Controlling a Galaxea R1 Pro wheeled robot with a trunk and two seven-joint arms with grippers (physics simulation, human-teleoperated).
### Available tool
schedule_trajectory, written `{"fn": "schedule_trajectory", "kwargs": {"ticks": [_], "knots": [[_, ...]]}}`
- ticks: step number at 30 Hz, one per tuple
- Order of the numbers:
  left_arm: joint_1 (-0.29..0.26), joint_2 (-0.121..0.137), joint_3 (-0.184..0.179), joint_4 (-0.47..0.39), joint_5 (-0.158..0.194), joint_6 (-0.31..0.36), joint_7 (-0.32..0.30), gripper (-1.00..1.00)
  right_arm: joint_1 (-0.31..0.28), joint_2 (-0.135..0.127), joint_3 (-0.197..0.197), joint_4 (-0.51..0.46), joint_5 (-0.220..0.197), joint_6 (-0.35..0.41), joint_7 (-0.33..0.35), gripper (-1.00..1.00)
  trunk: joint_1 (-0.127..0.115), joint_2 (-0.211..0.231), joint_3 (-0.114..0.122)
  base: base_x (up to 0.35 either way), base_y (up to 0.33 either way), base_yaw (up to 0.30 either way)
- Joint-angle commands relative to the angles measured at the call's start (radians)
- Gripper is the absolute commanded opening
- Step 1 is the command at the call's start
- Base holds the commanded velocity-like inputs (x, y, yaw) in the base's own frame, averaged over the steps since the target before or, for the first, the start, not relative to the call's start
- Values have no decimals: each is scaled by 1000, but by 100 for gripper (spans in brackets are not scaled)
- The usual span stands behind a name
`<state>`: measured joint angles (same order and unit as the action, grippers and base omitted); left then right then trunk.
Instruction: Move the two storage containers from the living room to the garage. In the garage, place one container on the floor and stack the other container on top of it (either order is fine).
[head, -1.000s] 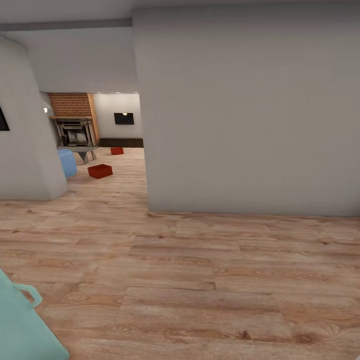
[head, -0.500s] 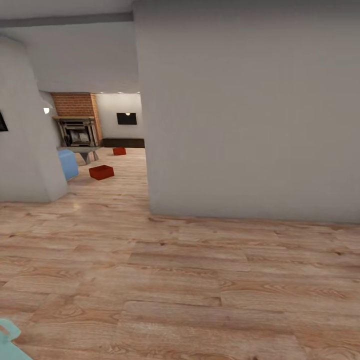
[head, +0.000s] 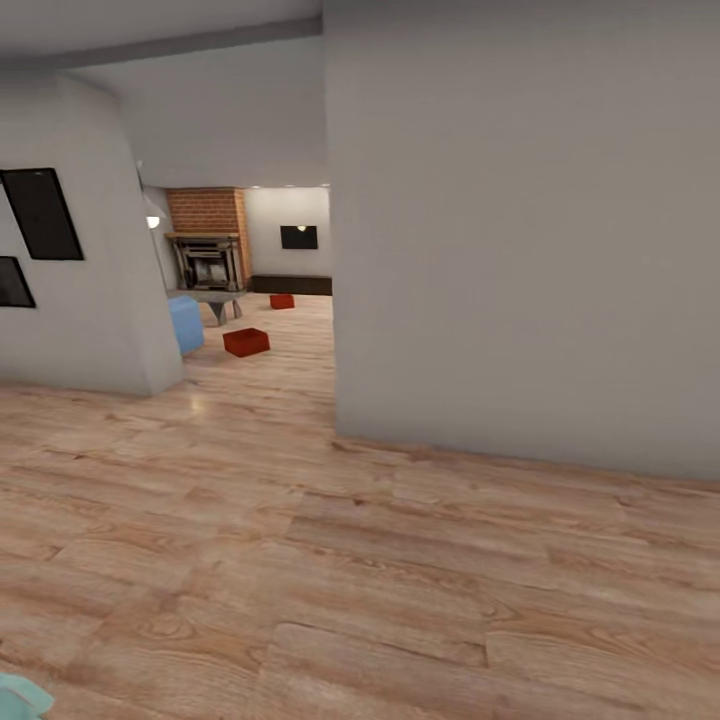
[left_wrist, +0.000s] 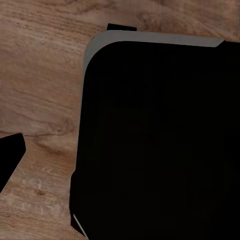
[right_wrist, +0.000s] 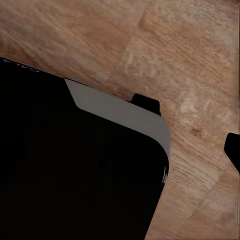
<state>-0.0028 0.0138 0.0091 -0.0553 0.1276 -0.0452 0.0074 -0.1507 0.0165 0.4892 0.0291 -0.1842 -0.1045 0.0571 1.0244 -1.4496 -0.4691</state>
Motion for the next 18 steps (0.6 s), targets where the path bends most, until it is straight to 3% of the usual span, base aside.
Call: {"fn": "schedule_trajectory", "kwargs": {"ticks": [1,5,18], "knots": [[0,0,0,0,8,-2,1,100,-1,0,6,3,-11,-6,5,100,1,0,-1,320,0,270],[0,-1,0,0,8,-2,1,100,-1,0,6,3,-11,-6,6,100,1,0,-1,320,0,153],[0,0,0,0,8,-2,1,100,-1,1,6,3,-14,-4,6,100,1,0,-1,321,0,8]]}}
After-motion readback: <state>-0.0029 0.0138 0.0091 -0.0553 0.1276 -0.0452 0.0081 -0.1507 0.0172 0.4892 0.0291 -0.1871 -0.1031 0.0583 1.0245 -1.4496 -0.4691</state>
